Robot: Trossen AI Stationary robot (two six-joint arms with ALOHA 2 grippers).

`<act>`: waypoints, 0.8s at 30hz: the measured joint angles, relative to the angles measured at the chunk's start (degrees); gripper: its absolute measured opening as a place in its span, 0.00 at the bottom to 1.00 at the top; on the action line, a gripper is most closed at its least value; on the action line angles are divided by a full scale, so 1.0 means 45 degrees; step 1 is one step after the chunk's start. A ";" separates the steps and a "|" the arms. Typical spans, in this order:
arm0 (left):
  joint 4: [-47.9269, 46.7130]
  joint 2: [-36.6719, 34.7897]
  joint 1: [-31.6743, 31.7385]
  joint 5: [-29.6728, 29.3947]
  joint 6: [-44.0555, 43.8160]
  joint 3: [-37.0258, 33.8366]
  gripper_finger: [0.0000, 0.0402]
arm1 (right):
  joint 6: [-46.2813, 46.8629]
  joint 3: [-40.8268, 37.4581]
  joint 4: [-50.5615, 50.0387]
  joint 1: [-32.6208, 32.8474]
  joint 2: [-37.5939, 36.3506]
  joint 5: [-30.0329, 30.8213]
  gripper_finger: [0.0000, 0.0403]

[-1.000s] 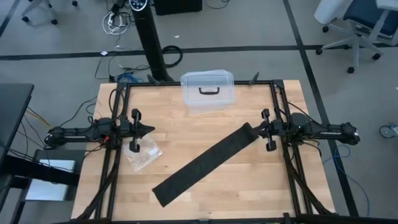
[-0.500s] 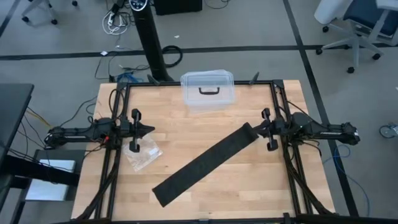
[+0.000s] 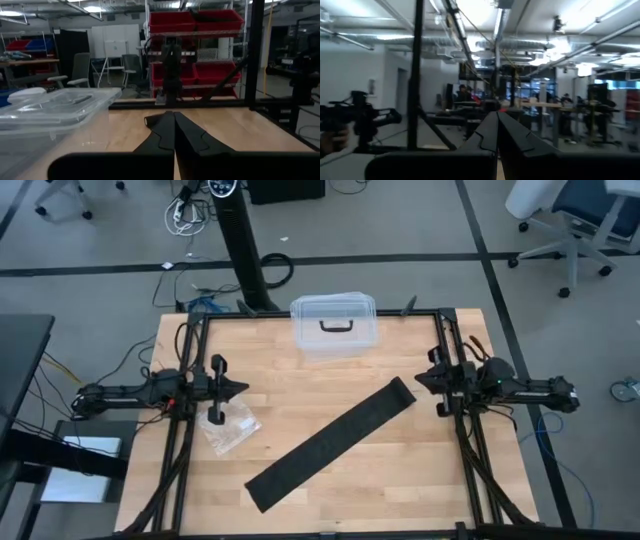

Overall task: Roll bandage
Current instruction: Open the transparent bin

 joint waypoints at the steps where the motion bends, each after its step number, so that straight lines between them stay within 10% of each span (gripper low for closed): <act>1: 0.0053 0.0000 -0.0001 0.0000 0.0000 0.0001 0.01 | -0.0180 0.0000 0.0028 -0.0005 0.0163 0.0082 0.02; 24: 0.1637 0.0000 0.0000 0.0002 0.0001 -0.0003 0.01 | -0.2326 0.1726 -0.0396 -0.0024 0.6333 0.4434 0.22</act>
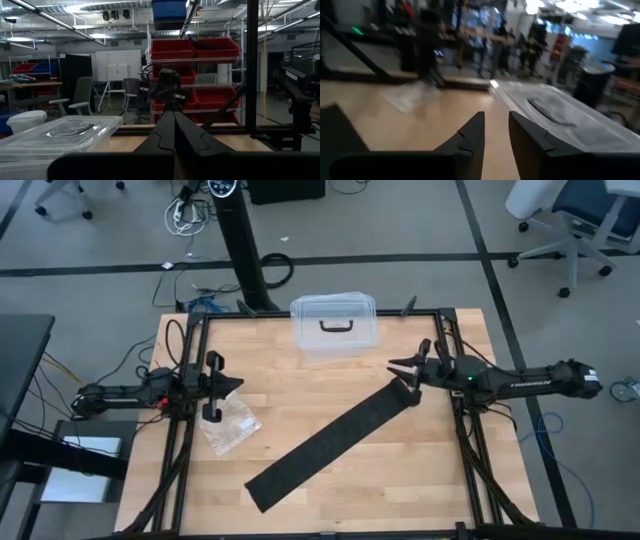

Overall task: Roll bandage
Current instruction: Open the transparent bin

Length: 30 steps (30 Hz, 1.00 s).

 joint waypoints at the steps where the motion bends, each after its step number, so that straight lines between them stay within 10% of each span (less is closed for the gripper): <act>1: 0.0000 0.0000 0.0001 0.0000 0.0000 0.0004 0.01 | -0.0087 0.0126 -0.0108 0.0000 0.0299 0.0283 0.22; 30: -0.3564 0.0005 0.0004 -0.0311 -0.0613 0.0004 0.01 | -0.3644 0.5435 -0.2655 -0.0005 0.7840 0.4071 0.41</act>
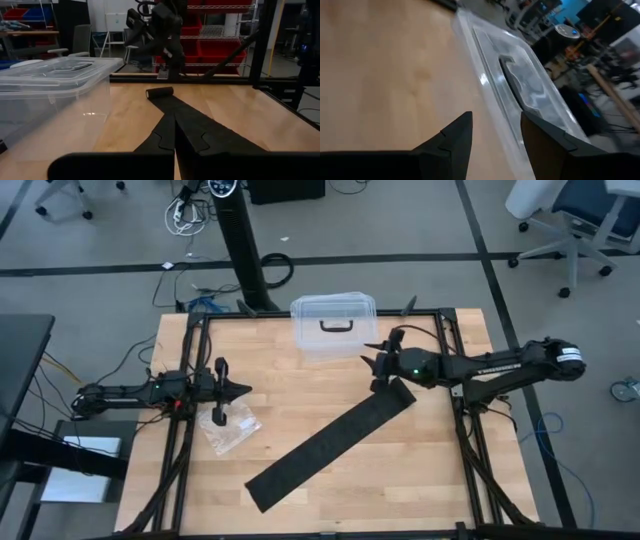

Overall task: Roll bandage
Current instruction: Open the transparent bin

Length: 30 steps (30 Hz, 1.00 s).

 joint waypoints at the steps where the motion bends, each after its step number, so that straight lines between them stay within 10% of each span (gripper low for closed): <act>1: -0.0004 0.0015 0.0000 0.0000 0.0008 0.0000 0.01 | -0.0288 0.0088 -0.0069 0.0000 0.0245 0.0277 0.41; 20: -0.0062 0.0505 0.0000 -0.0003 0.0039 0.0000 0.01 | -0.2666 0.1477 -0.0295 -0.0044 0.3974 0.5148 0.48; 30: -0.0081 0.0505 0.0000 0.0000 0.0039 0.0005 0.01 | -0.3154 0.2045 -0.0016 -0.0015 0.4031 0.6290 0.13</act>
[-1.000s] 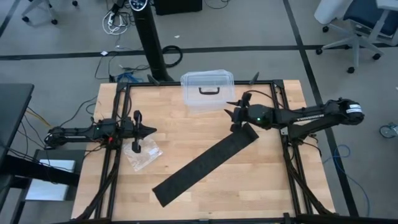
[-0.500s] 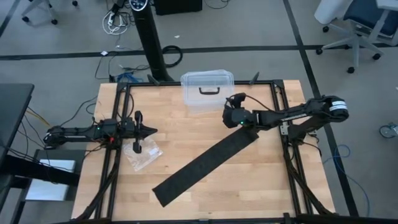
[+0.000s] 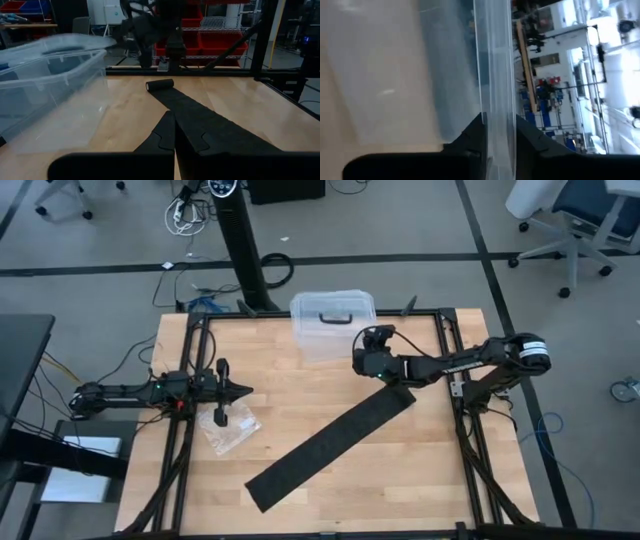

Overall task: Roll bandage
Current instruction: Open the transparent bin

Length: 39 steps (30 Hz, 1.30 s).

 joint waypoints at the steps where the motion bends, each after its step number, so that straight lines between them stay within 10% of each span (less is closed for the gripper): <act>1: -0.0007 -0.0001 0.0000 0.0000 0.0000 0.0000 0.01 | -0.0140 -0.0013 0.0185 0.0045 -0.0010 0.0130 0.13; 11: -0.0012 -0.0005 0.0000 0.0000 0.0000 0.0000 0.01 | -0.0220 -0.0069 0.0727 0.0483 -0.1095 0.0073 0.13; 39: 0.0022 -0.0005 0.0000 0.0063 -0.0039 -0.0005 0.01 | 0.0768 -0.0234 -0.0082 0.0500 -0.5309 0.5765 0.13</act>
